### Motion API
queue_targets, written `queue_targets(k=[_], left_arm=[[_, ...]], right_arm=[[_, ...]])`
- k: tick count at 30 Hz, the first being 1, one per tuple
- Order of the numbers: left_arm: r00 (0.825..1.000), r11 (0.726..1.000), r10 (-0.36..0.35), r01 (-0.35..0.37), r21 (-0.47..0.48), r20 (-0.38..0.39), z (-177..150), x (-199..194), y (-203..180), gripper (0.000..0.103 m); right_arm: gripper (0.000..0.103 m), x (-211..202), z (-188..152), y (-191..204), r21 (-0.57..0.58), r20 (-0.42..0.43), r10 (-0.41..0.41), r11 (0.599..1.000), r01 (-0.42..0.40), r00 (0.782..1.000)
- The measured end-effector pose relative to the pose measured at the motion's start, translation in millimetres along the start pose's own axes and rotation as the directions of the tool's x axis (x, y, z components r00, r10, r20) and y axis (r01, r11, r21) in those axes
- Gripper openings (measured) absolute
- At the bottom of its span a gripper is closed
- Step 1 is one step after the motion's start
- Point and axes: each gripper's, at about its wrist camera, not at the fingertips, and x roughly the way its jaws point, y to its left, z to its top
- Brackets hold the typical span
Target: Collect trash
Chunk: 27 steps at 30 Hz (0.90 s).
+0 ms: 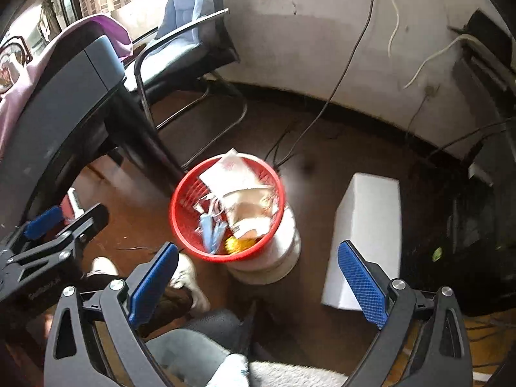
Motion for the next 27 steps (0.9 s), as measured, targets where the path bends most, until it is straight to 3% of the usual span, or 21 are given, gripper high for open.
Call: queue_targets(k=[10, 27], left_arm=[[0.999, 0.999, 0.034, -0.034, 0.023, 0.017, -4.6, -6.7, -0.2, 0.095], [0.999, 0.999, 0.034, -0.034, 0.014, -0.012, -3.2, 0.6, -0.8, 0.096]], right_arm=[[0.097, -4.6, -2.7, 5.4, -0.062, 0.005, -0.003, 0.998, 0.004, 1.0], [0.097, -7.0, -2.7, 6.5, -0.054, 0.034, 0.02, 0.998, -0.018, 0.999]])
